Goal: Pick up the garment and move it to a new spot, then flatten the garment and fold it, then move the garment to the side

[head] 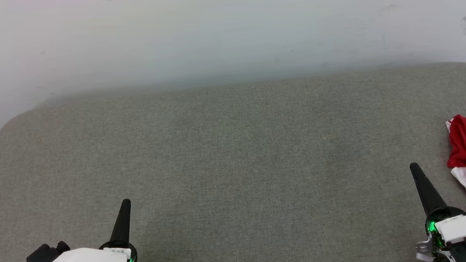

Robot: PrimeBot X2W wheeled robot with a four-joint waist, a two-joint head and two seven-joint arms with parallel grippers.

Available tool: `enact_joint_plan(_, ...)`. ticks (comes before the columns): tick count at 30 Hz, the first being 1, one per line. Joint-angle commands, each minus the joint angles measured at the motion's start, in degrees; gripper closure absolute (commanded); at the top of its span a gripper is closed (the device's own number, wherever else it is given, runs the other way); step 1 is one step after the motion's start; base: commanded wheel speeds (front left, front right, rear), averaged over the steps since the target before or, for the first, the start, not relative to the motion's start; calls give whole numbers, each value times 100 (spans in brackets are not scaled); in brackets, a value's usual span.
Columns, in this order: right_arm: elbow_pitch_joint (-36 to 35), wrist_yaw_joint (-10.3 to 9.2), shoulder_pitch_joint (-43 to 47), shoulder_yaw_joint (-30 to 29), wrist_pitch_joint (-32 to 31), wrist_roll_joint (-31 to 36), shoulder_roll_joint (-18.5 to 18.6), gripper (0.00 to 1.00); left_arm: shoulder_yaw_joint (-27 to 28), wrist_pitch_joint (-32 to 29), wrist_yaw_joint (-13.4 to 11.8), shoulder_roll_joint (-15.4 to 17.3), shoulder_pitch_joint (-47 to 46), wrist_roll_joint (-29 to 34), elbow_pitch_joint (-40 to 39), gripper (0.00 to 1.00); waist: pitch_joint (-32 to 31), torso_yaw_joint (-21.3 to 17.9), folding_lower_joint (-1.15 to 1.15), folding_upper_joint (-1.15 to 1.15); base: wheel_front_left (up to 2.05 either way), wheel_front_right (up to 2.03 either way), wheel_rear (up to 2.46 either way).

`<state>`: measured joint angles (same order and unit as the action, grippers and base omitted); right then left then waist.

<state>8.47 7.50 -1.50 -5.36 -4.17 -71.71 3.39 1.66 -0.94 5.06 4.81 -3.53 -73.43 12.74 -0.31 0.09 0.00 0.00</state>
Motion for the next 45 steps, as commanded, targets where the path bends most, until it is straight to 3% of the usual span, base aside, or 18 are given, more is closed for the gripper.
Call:
enact_joint_plan(1, 2, -1, -143, -8, -30, -121, 38, 100, 36, -34, 36, -6, -116, -103, -18, 100, 1, 0, 0, 0, 0, 0, 0)
enact_joint_plan(45, 557, -2, -496, -47, -180, -2081, 6, 100, 491, -553, 251, -188, -289, -1861, 134, 100, 46, -8, 0, 0, 0, 0, 0)
